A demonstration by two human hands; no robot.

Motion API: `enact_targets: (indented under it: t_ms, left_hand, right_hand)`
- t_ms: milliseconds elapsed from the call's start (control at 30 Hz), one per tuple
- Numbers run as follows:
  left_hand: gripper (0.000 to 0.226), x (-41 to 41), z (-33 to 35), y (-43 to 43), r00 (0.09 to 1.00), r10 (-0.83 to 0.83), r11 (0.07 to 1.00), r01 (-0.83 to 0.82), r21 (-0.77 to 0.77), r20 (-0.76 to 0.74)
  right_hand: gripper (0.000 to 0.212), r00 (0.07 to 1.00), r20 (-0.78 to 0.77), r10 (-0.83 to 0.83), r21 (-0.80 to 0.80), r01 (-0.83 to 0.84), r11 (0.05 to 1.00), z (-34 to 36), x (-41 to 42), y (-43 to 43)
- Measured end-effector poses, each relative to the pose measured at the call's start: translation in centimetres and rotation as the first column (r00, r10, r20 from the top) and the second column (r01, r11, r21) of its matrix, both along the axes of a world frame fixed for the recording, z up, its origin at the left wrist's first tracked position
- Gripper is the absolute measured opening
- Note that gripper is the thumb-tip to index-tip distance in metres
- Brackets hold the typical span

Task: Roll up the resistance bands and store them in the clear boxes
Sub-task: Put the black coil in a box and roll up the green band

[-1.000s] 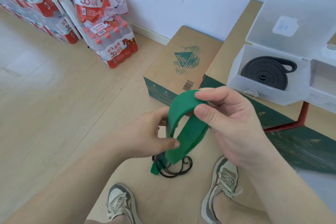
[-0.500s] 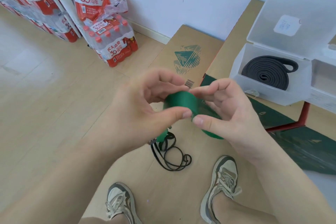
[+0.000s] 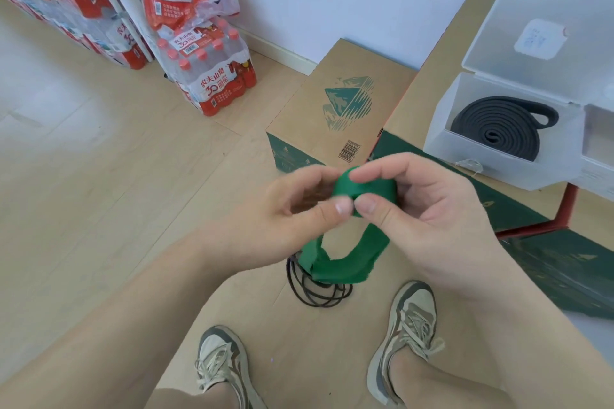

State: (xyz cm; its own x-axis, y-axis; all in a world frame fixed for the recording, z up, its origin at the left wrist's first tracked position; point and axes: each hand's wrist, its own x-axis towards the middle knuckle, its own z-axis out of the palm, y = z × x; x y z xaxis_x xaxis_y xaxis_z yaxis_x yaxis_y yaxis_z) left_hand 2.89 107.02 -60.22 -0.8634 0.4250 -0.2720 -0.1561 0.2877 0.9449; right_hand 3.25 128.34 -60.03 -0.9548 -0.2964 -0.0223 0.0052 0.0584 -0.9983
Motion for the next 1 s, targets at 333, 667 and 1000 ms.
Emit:
enact_targets:
  t_ms: [333,667,1000]
  left_hand:
    - [0.048,-0.1,-0.9,0.4,0.957,0.006,0.968,-0.078,-0.237,-0.291]
    - [0.061,1.1,2.7,1.5,0.898,0.16,0.977,-0.204,-0.066,-0.41]
    - [0.061,0.5,-1.0,0.7,0.993,-0.117,0.929,0.111,-0.352,0.004]
  right_hand:
    - [0.037,0.99,0.128,-0.062,-0.098,0.075,0.992,0.1,-0.8,1.8]
    - [0.051,0.994,-0.103,0.017,0.124,-0.004,0.992,-0.3,-0.4,1.5]
    - [0.026,0.986,-0.096,-0.139,-0.134,0.126,0.983,-0.2,-0.4,0.2]
